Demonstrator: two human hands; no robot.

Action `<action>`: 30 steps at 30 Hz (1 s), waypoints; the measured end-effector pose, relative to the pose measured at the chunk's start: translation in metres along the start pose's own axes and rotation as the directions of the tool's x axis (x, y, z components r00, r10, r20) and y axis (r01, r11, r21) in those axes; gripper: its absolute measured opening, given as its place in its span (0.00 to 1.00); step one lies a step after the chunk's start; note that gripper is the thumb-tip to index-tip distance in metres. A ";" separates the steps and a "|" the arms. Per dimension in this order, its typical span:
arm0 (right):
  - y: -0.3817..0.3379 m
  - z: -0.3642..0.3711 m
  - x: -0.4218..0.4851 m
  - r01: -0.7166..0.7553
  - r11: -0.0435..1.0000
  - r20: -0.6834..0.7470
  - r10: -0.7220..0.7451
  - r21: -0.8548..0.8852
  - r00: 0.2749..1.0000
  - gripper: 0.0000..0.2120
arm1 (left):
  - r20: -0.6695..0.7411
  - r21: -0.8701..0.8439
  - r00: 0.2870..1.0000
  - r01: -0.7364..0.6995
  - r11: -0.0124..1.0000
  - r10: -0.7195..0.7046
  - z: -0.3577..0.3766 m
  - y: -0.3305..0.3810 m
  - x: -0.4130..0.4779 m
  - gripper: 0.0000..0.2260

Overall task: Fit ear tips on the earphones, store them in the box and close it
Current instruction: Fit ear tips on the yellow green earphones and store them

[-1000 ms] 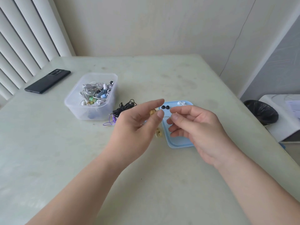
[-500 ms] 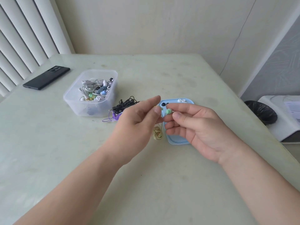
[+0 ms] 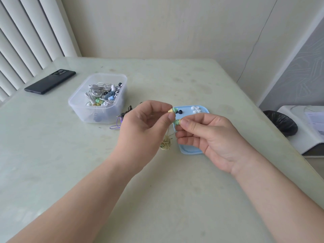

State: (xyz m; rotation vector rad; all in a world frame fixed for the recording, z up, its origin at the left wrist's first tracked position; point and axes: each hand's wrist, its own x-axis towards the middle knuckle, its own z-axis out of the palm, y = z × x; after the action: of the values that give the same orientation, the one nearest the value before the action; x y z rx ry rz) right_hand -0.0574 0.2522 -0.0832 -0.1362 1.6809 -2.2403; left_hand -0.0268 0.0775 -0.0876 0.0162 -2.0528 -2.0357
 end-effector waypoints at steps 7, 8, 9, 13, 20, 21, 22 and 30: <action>0.001 0.004 0.000 0.002 0.984 -0.095 -0.019 -0.180 0.995 0.09 | 0.054 0.001 0.999 -0.010 1.000 0.010 0.004 -0.004 -0.003 0.03; -0.004 0.000 0.001 0.011 0.980 -0.143 -0.040 -0.197 0.989 0.08 | 0.048 -0.001 0.999 0.004 1.000 -0.004 0.004 -0.005 -0.003 0.03; -0.010 -0.007 0.003 0.037 0.981 -0.200 -0.076 -0.193 0.977 0.08 | 0.050 -0.006 0.998 0.025 1.000 -0.024 0.005 -0.005 -0.003 0.03; -0.029 -0.036 0.009 0.126 0.960 -0.428 -0.226 -0.249 0.875 0.07 | 0.088 0.015 0.994 0.058 0.998 -0.059 0.009 -0.006 -0.006 0.03; -0.003 -0.059 0.028 0.013 0.626 -0.343 -0.443 -0.780 0.828 0.03 | 0.062 0.002 0.996 0.061 0.998 -0.061 0.011 -0.013 -0.003 0.03; 0.001 -0.061 0.030 -0.005 0.563 -0.309 -0.446 -0.826 0.840 0.03 | 0.070 0.006 0.996 0.058 0.998 -0.059 0.012 -0.013 -0.004 0.03; 0.003 -0.063 0.032 -0.012 0.518 -0.284 -0.449 -0.855 0.847 0.03 | 0.075 0.005 0.995 0.061 0.998 -0.061 0.012 -0.014 -0.005 0.03; 0.008 -0.065 0.039 -0.005 0.420 -0.231 -0.488 -0.907 0.842 0.03 | -0.010 -0.050 0.998 0.059 0.997 -0.059 0.017 -0.018 -0.009 0.04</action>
State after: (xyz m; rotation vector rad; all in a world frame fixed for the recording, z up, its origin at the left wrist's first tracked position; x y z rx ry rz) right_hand -0.1103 0.2974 -0.1148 -0.0905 3.1901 -1.2773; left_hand -0.0246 0.0950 -0.1068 0.0806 -2.0176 -2.1153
